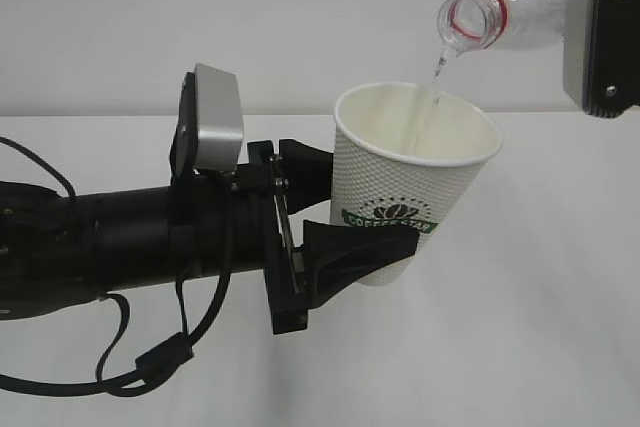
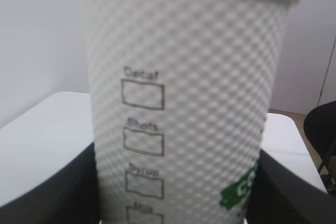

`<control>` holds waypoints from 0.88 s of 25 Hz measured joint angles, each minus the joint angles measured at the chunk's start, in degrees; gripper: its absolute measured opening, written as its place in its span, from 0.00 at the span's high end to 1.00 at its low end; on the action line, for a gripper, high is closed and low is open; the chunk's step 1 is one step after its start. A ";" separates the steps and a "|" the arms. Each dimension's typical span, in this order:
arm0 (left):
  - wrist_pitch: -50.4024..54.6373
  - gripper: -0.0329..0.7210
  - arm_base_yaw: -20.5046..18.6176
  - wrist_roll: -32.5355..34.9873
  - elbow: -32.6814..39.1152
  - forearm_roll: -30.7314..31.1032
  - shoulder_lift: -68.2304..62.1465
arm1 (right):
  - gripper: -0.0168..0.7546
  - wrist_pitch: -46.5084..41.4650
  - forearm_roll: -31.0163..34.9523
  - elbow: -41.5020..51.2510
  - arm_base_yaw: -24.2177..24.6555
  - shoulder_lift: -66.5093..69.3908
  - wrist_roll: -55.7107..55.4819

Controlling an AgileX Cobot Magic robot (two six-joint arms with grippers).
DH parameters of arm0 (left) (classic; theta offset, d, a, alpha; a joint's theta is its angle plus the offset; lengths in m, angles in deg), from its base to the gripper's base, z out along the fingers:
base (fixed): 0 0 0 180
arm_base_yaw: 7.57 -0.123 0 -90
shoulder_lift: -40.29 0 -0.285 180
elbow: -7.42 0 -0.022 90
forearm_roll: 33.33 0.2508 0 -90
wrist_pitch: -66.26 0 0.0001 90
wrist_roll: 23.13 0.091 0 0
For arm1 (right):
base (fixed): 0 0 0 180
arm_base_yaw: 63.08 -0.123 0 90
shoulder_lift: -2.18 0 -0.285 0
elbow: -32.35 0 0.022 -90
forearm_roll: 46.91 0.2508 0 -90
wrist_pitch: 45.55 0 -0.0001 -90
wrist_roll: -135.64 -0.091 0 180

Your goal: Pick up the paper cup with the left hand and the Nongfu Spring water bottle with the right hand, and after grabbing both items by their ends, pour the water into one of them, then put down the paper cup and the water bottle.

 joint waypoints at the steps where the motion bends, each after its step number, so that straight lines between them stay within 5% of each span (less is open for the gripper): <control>1: 0.00 0.26 0.00 0.00 0.00 0.00 0.00 | 0.29 0.00 -0.30 0.00 0.00 0.00 0.00; 22: 0.00 0.27 0.00 0.00 0.00 0.00 0.00 | 0.29 -0.10 -0.81 0.00 0.00 0.00 0.00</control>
